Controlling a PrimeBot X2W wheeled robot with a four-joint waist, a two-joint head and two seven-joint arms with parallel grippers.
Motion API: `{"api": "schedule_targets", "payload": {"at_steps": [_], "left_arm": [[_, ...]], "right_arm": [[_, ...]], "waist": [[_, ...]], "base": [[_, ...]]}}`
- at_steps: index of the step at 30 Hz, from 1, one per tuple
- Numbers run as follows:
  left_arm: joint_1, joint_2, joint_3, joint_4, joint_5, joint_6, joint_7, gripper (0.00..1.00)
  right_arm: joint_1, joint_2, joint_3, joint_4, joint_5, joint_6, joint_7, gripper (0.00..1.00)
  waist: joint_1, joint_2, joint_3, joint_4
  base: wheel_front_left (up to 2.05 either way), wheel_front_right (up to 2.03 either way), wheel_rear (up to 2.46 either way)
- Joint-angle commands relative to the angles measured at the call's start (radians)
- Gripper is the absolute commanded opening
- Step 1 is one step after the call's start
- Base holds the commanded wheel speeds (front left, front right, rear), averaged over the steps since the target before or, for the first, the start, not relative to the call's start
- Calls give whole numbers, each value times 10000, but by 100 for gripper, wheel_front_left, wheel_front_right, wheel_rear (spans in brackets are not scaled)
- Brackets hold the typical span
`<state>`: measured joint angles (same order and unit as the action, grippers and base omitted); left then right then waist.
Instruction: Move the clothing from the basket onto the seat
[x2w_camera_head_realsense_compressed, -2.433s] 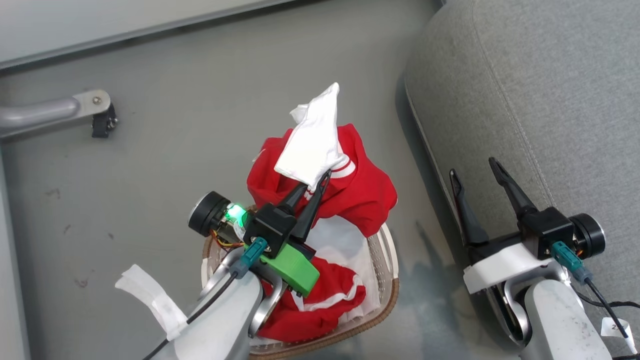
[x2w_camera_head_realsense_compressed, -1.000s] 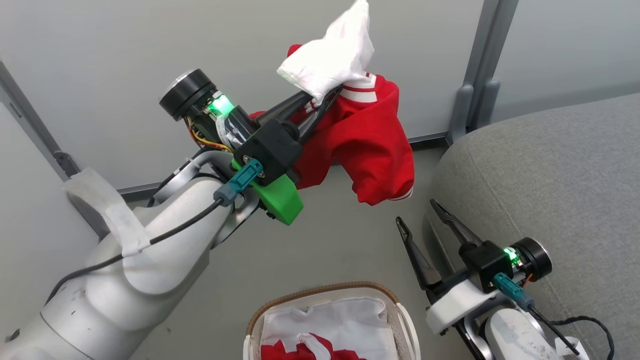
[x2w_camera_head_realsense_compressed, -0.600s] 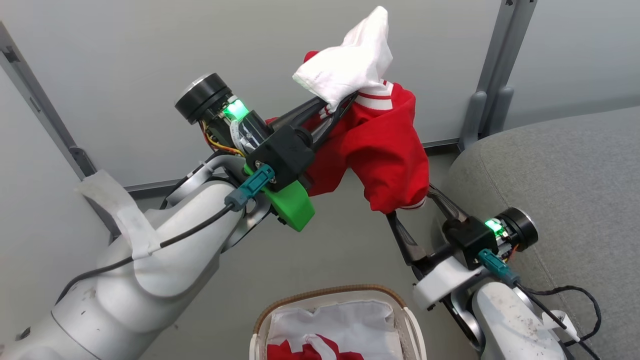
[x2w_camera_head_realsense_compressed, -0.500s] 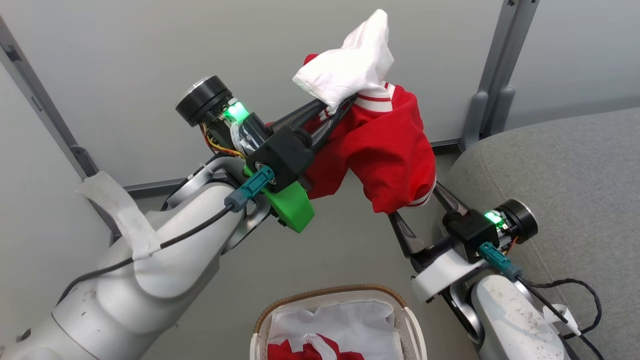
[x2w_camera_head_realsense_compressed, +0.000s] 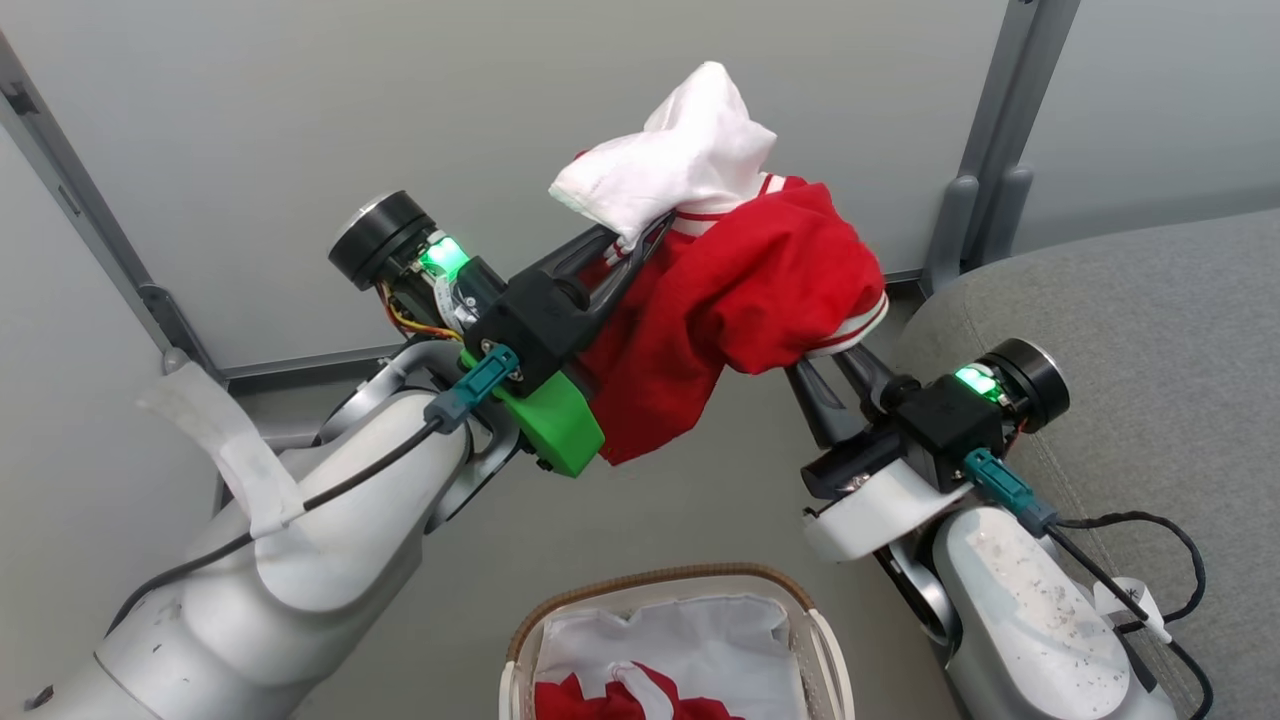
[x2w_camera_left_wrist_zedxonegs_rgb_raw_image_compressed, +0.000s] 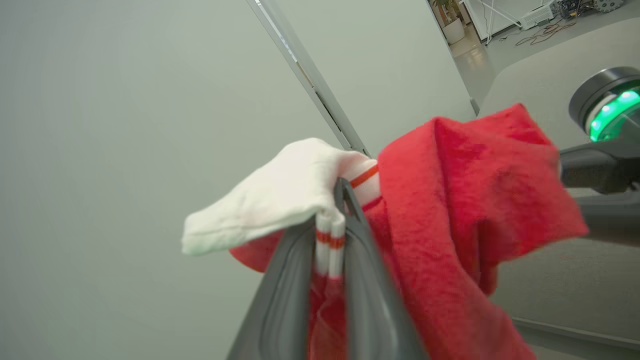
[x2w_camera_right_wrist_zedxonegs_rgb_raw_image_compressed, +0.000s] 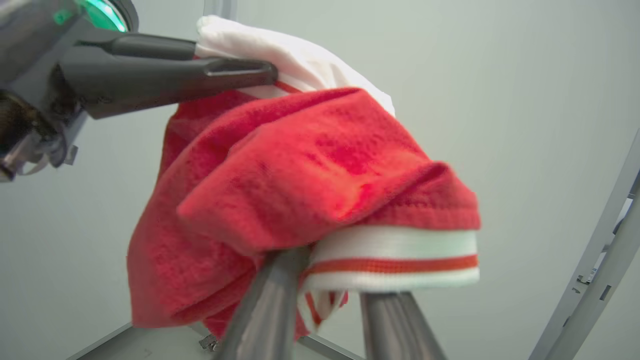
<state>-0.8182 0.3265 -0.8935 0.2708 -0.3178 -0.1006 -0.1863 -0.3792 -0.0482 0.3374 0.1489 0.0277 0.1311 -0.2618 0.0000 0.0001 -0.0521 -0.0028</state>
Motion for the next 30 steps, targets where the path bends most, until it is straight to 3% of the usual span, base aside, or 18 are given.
{"api": "schedule_targets", "payload": {"at_steps": [1,12,20,21,22,23,24,25,30], "left_arm": [[199,64,67,60,-102,79,-79,0],[458,228,164,159,-334,317,-185,0],[1113,-9,255,260,-736,607,-403,0],[1269,-83,253,275,-843,621,-441,7],[1426,-164,288,285,-947,645,-502,30],[1593,-244,329,294,-1036,665,-555,65],[1729,-312,350,311,-1108,679,-616,89],[1906,-396,373,341,-1212,707,-638,100],[2825,-848,519,499,-1738,598,-770,100]], "right_arm": [[-75,-40,23,-101,70,-7,-49,2],[10,-39,38,-286,40,-7,-49,0],[34,-39,-42,-385,-11,-7,-51,0],[42,-39,-64,-407,-27,-7,-49,0],[51,-39,-93,-424,-40,-7,-49,0],[67,-39,-131,-440,-73,-7,-49,0],[81,-39,-170,-450,-93,-7,-49,0],[96,-41,-218,-455,-116,-7,-49,0],[155,-39,-437,-424,-346,-7,-49,0]], "waist": [[0,-1,21,-5],[0,-1,155,-63],[0,-1,236,-112],[0,-1,242,-120],[0,-1,247,-126],[0,-1,253,-137],[0,-1,257,-147],[0,-1,265,-158],[0,-1,297,-218]], "base": [[0,0,0],[0,0,0],[0,0,0],[0,0,0],[0,0,0],[0,0,0],[0,0,0],[0,0,0],[0,0,0]]}}
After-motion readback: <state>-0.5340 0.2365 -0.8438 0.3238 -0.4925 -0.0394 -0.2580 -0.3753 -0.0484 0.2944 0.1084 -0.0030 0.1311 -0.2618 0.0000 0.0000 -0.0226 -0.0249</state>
